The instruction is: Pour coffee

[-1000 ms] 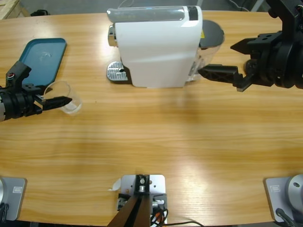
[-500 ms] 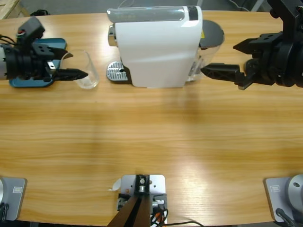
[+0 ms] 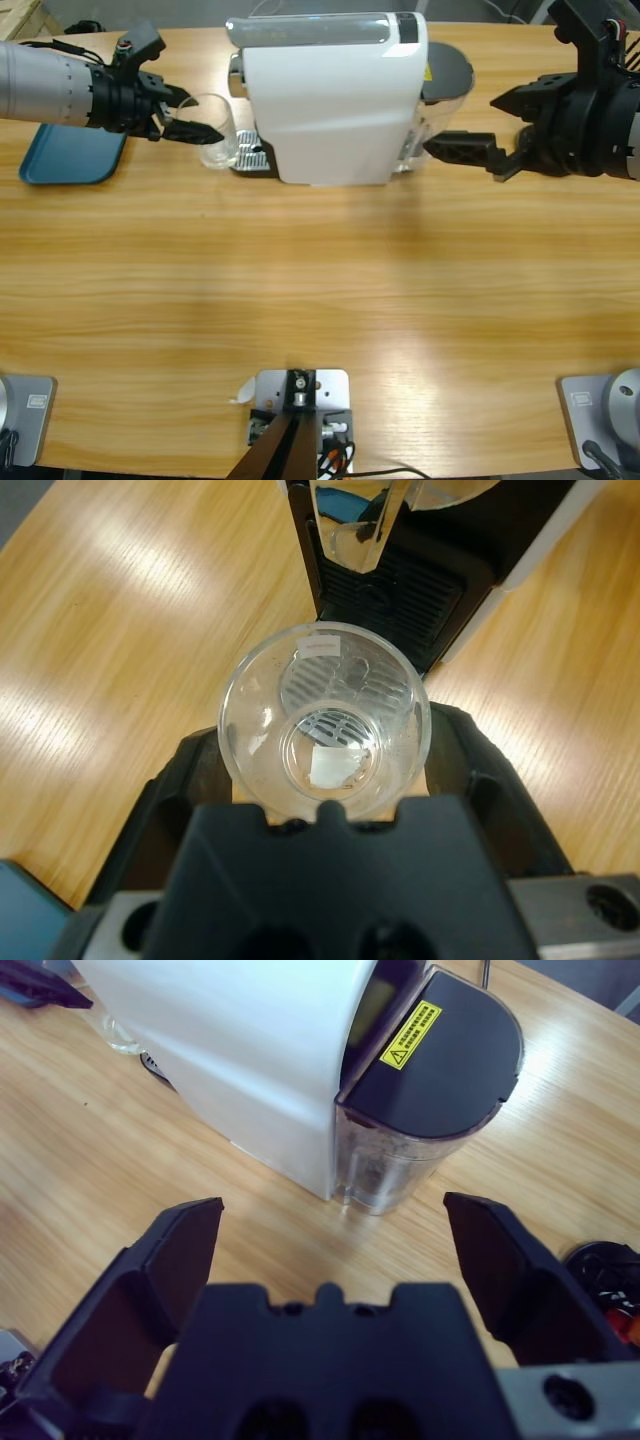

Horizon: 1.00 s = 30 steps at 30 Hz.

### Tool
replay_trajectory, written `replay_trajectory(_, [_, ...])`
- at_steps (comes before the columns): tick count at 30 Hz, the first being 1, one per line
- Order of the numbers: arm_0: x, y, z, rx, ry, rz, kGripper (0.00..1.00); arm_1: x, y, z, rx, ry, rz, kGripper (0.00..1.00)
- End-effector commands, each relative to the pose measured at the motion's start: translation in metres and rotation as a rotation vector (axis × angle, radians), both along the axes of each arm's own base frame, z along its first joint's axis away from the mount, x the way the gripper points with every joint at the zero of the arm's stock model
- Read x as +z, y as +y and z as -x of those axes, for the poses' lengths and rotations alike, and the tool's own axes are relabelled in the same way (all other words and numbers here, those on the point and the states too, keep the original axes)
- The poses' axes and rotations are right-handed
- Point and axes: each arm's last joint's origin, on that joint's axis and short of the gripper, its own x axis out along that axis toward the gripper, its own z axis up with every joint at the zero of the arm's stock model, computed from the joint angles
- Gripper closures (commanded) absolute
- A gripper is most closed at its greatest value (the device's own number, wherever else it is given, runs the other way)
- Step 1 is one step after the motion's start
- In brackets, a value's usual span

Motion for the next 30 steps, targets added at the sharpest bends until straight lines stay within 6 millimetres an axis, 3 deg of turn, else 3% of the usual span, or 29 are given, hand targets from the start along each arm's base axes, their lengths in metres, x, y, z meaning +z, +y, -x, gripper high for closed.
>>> replay_trajectory(1, [-0.027, -0.016, -0.013, -0.043, 0.038, -0.006, 1.0, -0.019, 0.003, -0.006, 0.001, 0.044, 0.042, 0.0])
replay_trajectory(6, [-0.034, -0.025, -0.017, -0.067, 0.041, 0.006, 1.0, -0.021, 0.0, -0.004, -0.001, 0.045, 0.046, 0.0])
replay_trajectory(23, [-0.043, -0.032, -0.021, -0.081, 0.081, 0.041, 1.0, -0.022, 0.002, -0.006, 0.001, 0.044, 0.052, 0.0])
replay_trajectory(24, [-0.045, -0.032, -0.022, -0.076, 0.088, 0.039, 0.971, -0.022, 0.002, -0.006, 0.001, 0.044, 0.051, 0.0])
replay_trajectory(26, [-0.048, -0.032, -0.023, -0.03, 0.117, 0.042, 0.548, -0.022, 0.002, -0.006, 0.003, 0.046, 0.05, 0.0])
replay_trajectory(27, [-0.048, -0.03, -0.023, 0.009, 0.129, 0.04, 0.419, -0.022, 0.002, -0.006, 0.004, 0.046, 0.049, 0.0])
replay_trajectory(28, [-0.048, -0.029, -0.023, 0.033, 0.135, 0.04, 0.345, -0.022, 0.003, -0.006, 0.004, 0.045, 0.048, 0.0])
replay_trajectory(30, [-0.045, -0.029, -0.021, 0.04, 0.126, 0.039, 0.326, -0.021, 0.003, -0.006, 0.005, 0.045, 0.047, 0.0])
